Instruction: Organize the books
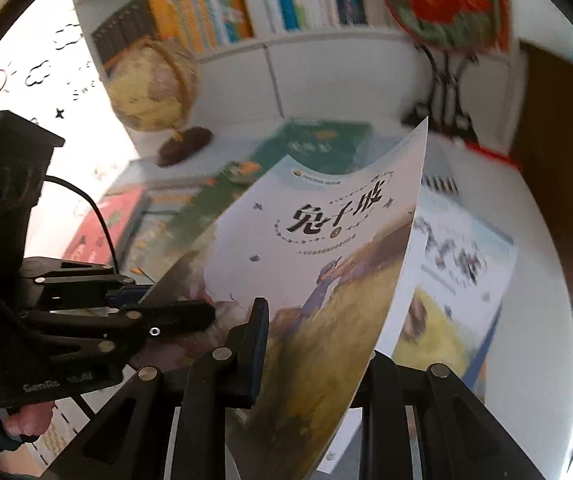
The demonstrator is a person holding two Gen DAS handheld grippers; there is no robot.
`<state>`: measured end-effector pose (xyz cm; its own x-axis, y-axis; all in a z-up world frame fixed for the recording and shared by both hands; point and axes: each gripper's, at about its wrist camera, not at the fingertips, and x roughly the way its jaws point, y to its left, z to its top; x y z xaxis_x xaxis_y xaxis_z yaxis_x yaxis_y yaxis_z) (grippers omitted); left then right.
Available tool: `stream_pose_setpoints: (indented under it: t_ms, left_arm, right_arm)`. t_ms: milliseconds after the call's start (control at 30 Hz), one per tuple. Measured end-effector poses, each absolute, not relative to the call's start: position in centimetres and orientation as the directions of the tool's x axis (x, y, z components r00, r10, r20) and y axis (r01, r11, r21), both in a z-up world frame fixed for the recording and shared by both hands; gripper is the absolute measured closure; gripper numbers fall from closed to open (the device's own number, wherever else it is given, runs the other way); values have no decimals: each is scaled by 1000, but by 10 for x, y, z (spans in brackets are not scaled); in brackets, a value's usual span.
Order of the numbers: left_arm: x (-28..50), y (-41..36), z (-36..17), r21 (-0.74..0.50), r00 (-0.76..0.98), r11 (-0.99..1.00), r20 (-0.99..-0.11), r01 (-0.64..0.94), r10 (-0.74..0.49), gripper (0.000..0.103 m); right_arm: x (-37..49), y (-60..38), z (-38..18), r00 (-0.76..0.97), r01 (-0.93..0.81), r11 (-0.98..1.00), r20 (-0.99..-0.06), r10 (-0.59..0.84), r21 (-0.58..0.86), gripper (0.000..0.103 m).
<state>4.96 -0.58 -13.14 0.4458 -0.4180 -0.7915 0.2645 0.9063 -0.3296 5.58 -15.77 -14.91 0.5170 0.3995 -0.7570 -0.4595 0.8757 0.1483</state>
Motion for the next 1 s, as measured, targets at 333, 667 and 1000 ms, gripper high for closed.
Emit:
stream_pose_setpoints:
  t_ms: [333,667,1000]
  left_arm:
    - [23,106,-80,-305,622,944,-718,123,-313,92]
    - [-15,231,-90,-295,695,952,-702,-85,-156,92]
    - [-24,306,-182,-430,594,858,-780,-282,-196,90]
  right_arm:
    - [44,-59,-102,540,-604,787,-659,523,129,79]
    - [36,80,-112,438,-742,660,-658,612,120,79]
    - [69,168,-193,183,-745,608,-792,582,274,78]
